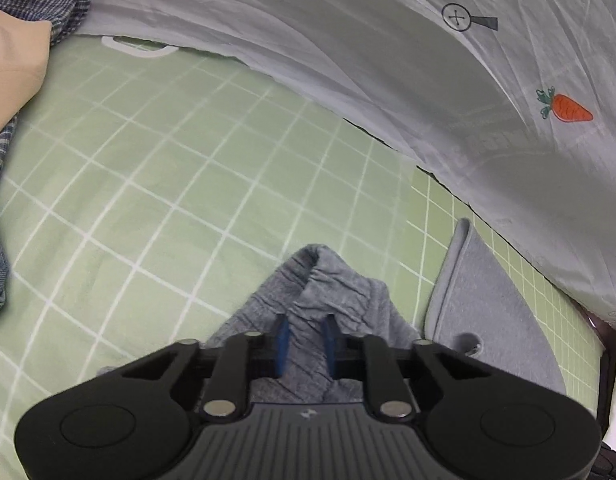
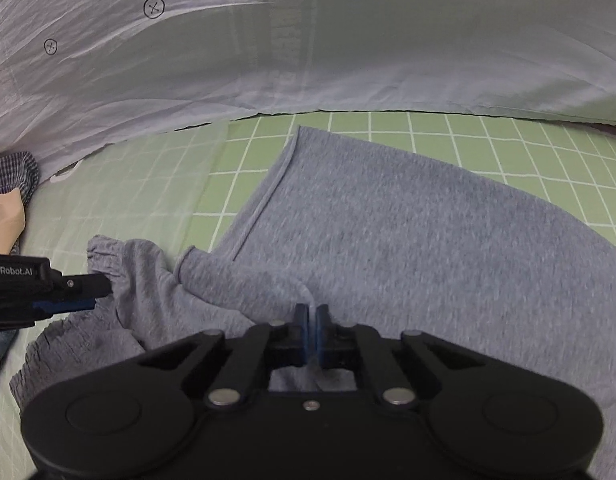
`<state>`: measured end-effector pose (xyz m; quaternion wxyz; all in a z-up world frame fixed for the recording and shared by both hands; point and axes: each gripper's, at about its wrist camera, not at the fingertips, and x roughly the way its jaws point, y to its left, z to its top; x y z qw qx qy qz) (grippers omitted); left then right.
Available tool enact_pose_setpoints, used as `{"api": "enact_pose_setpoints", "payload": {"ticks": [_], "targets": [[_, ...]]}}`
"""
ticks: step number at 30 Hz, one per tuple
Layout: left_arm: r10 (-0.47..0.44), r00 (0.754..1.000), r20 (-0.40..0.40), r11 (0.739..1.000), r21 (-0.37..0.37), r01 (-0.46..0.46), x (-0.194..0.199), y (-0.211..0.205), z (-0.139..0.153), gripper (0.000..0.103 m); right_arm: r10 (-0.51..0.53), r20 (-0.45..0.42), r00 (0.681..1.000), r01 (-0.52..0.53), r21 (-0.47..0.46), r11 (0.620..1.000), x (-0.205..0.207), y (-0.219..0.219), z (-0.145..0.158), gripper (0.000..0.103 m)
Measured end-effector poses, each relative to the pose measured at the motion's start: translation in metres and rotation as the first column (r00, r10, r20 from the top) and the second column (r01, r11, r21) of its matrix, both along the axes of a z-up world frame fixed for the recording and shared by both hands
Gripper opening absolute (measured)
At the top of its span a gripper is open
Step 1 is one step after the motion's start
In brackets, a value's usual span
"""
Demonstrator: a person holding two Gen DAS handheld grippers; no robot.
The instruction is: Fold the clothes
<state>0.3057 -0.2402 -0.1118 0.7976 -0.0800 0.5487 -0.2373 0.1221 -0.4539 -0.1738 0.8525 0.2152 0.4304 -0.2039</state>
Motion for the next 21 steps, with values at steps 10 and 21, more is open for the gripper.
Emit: {"api": "enact_pose_setpoints", "payload": {"ticks": [10,21], "targets": [[0.048,0.988,0.144,0.994,-0.099,-0.034,-0.026,0.040,0.062,0.000,-0.179,0.155,0.972,0.198,-0.115,0.973,-0.100,-0.036,0.065,0.001],[0.044,0.990,0.135,0.997,-0.061,-0.036,-0.107,0.056,0.075,0.000,-0.597,0.156,0.787,0.606,-0.378,0.700,-0.350,-0.074,0.101,0.001]]}}
